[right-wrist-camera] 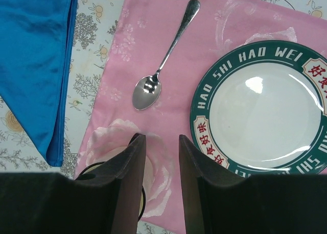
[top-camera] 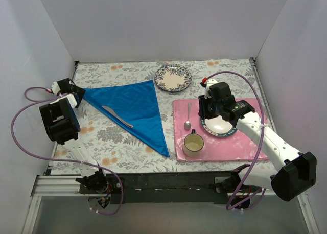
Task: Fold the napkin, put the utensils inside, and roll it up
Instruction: Fold the napkin
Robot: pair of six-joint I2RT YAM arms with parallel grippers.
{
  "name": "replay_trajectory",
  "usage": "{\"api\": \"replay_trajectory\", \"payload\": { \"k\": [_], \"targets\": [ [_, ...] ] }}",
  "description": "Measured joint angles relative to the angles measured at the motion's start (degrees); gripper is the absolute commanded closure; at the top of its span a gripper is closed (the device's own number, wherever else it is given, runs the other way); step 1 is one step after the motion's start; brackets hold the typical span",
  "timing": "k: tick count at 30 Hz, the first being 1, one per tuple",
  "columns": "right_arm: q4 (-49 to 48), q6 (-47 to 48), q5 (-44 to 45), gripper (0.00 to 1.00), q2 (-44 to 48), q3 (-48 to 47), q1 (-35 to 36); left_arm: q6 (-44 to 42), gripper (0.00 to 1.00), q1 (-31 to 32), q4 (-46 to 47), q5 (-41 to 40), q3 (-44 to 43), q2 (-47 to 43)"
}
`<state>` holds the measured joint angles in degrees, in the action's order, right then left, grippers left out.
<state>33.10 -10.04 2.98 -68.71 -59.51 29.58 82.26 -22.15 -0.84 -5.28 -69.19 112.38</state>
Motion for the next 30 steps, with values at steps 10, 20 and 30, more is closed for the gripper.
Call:
{"api": "replay_trajectory", "payload": {
  "k": [10, 20, 30],
  "targets": [
    [0.39, 0.50, -0.13, 0.60, 0.00, -0.90, 0.00, -2.19, 0.49, -3.63, 6.12, 4.31, -6.25, 7.50],
    [0.61, 0.94, -0.20, 0.60, -0.02, -1.14, 0.00, -5.95, 0.70, -3.56, 9.81, 9.94, -7.82, 10.23],
    [0.74, 1.05, -0.57, 0.60, -0.02, -1.14, 0.00, -11.21, 0.88, -2.67, 9.38, 10.49, -7.72, 8.09]
  ]
}}
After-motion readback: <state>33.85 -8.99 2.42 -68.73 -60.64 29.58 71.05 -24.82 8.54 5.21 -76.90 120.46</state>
